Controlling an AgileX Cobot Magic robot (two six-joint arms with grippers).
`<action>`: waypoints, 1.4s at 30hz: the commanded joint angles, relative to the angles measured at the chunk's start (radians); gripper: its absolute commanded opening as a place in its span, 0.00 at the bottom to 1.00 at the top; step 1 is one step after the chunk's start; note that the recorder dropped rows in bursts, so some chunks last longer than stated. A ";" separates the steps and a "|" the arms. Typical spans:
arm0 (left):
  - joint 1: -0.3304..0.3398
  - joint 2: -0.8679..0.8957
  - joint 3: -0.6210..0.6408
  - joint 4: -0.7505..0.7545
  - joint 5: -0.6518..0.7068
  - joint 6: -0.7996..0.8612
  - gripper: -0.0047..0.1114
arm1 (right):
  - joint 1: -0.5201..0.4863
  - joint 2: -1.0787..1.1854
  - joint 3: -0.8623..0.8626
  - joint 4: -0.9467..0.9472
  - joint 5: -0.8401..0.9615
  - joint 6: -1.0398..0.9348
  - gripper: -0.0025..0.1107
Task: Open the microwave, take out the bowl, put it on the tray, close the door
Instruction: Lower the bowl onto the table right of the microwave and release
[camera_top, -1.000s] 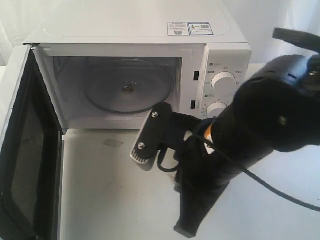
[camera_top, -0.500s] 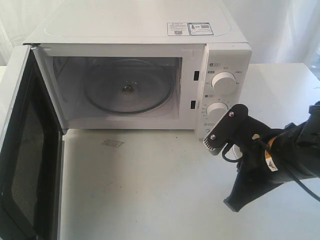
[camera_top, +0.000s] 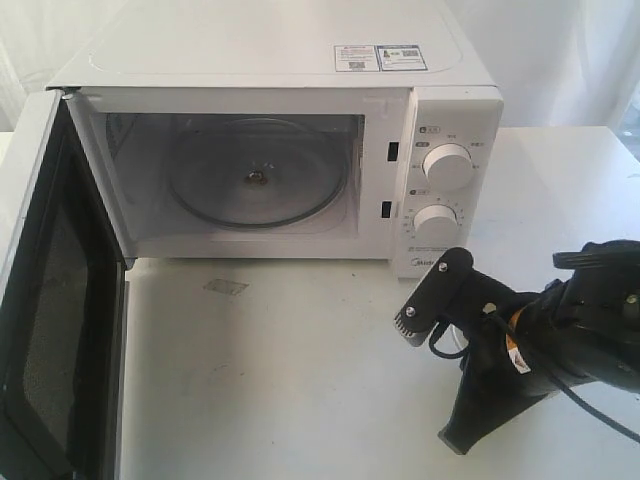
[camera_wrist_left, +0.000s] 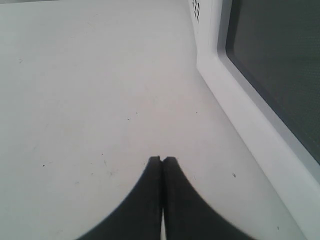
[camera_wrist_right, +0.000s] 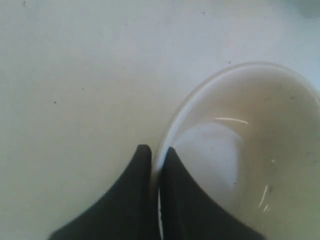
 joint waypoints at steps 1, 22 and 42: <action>0.001 -0.004 0.003 0.000 0.002 -0.003 0.04 | -0.008 0.008 0.004 -0.007 -0.007 0.005 0.02; 0.001 -0.004 0.003 0.000 0.002 -0.003 0.04 | -0.008 -0.024 0.033 0.001 -0.065 0.085 0.46; 0.001 -0.004 0.003 0.000 0.002 -0.003 0.04 | 0.052 -0.412 0.179 0.359 -0.502 0.071 0.02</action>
